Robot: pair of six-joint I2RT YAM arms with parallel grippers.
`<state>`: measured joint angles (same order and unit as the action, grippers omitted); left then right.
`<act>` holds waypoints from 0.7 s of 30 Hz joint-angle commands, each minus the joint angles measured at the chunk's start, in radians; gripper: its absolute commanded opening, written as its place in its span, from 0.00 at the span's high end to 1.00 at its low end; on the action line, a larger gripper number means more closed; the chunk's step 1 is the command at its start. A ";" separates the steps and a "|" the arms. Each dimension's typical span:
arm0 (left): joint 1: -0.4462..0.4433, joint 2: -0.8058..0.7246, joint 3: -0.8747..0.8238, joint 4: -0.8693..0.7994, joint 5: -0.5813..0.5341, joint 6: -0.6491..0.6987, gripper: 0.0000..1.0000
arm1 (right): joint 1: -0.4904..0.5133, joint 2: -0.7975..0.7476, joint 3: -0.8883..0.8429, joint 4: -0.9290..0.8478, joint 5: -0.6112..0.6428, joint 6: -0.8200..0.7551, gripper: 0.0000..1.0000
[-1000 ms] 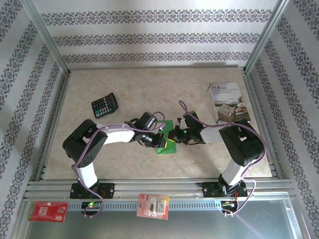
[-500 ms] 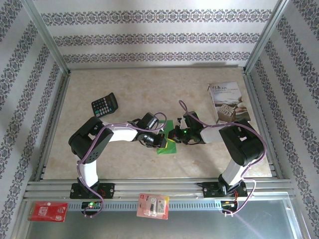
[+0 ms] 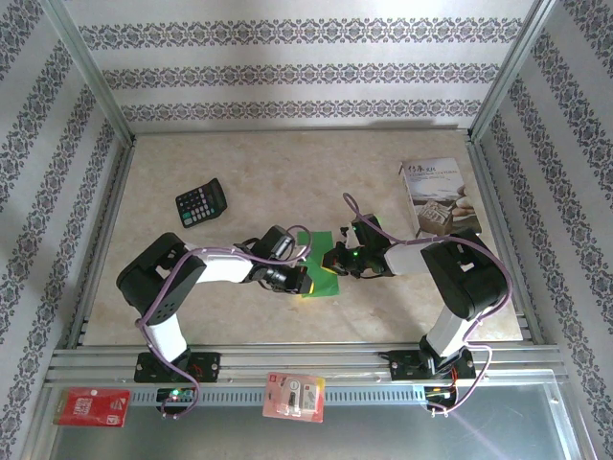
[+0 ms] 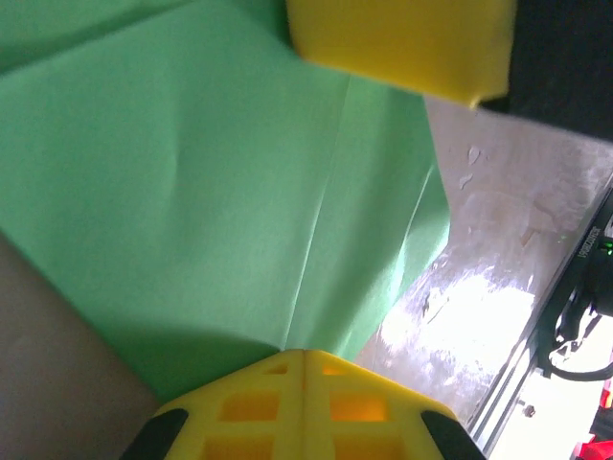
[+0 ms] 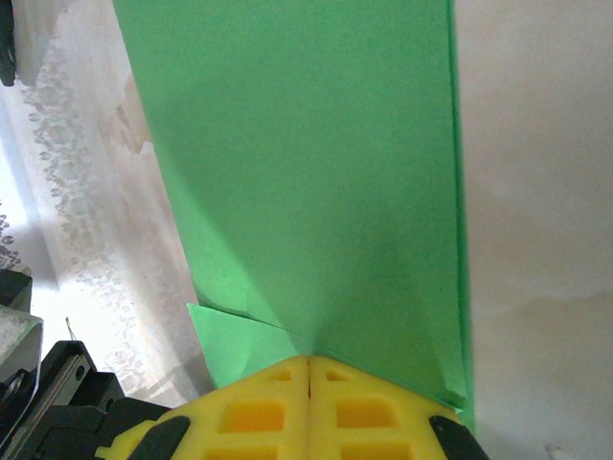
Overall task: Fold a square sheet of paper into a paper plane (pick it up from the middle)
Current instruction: Fold the triangle a second time at the center of the table.
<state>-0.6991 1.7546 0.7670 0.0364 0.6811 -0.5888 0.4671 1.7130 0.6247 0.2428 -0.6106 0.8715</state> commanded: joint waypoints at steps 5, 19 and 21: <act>-0.010 -0.021 -0.116 -0.108 0.017 -0.027 1.00 | -0.010 0.053 -0.031 -0.156 0.139 -0.042 1.00; 0.049 -0.170 -0.058 -0.003 -0.014 -0.101 0.97 | -0.001 0.013 0.095 -0.208 -0.009 -0.172 1.00; 0.050 -0.113 0.010 -0.030 -0.029 -0.094 0.98 | -0.001 -0.021 0.106 -0.226 -0.033 -0.192 0.99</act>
<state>-0.6598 1.5967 0.6964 0.0109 0.6819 -0.6594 0.4671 1.7191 0.7052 0.0906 -0.6167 0.7490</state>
